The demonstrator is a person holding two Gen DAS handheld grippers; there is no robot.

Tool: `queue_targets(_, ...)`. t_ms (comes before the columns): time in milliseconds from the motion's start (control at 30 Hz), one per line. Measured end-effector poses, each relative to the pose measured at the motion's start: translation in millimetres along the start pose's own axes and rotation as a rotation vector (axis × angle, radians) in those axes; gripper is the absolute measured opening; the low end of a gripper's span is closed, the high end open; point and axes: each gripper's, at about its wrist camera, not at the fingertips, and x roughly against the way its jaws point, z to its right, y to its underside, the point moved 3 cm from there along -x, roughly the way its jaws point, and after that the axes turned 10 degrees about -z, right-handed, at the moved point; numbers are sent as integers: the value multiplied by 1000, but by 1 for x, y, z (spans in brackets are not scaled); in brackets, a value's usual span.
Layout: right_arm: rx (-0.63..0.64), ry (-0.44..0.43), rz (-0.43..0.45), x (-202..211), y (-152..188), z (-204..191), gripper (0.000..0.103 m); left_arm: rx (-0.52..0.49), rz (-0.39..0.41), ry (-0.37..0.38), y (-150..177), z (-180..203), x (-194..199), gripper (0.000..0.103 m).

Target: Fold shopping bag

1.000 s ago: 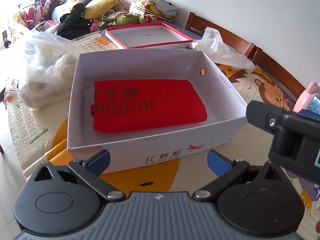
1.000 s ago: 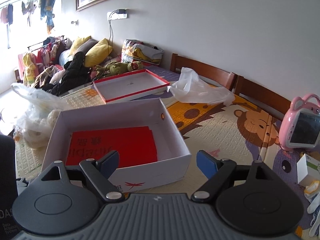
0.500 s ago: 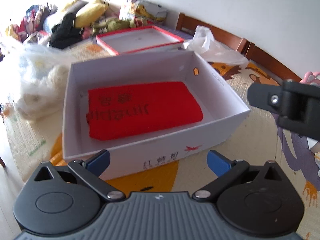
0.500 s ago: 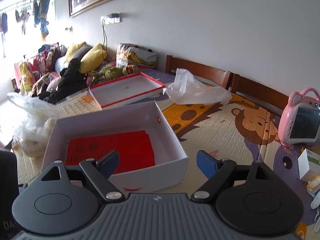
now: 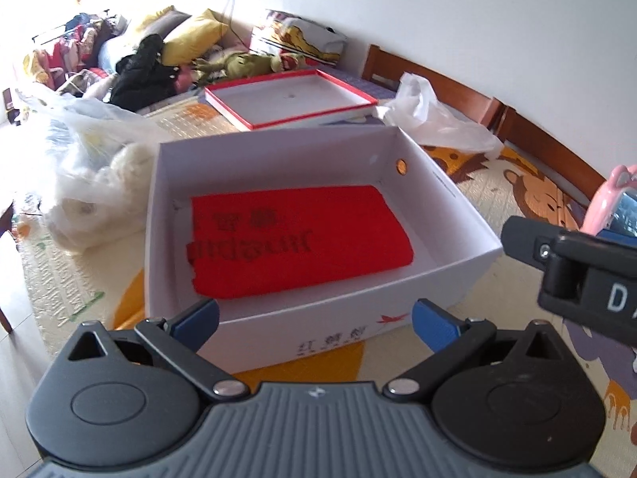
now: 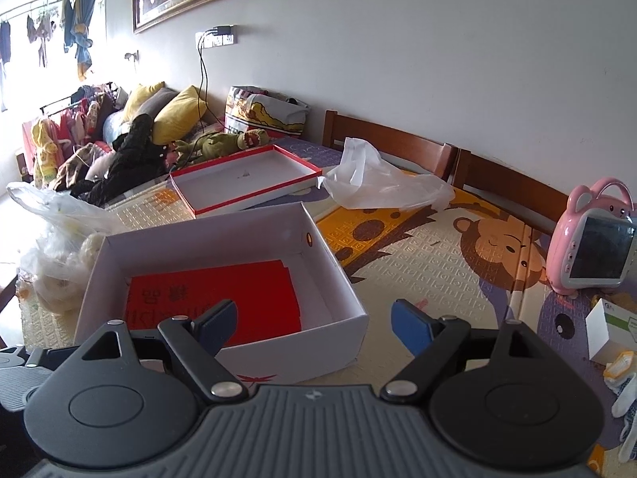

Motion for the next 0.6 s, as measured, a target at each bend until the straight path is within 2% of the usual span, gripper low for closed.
queue_targets(300,-30,24,7,-4,-3,8,87,-11,-12,35,-7,0,-15,102)
queue_targets(500,-87,-13,44,5,-4,17,87,-68,60,2,-6,4,-14,102)
queue_targets(600,-123,0,131,25,9,22,87,-122,126,0,-4,13,-8,102)
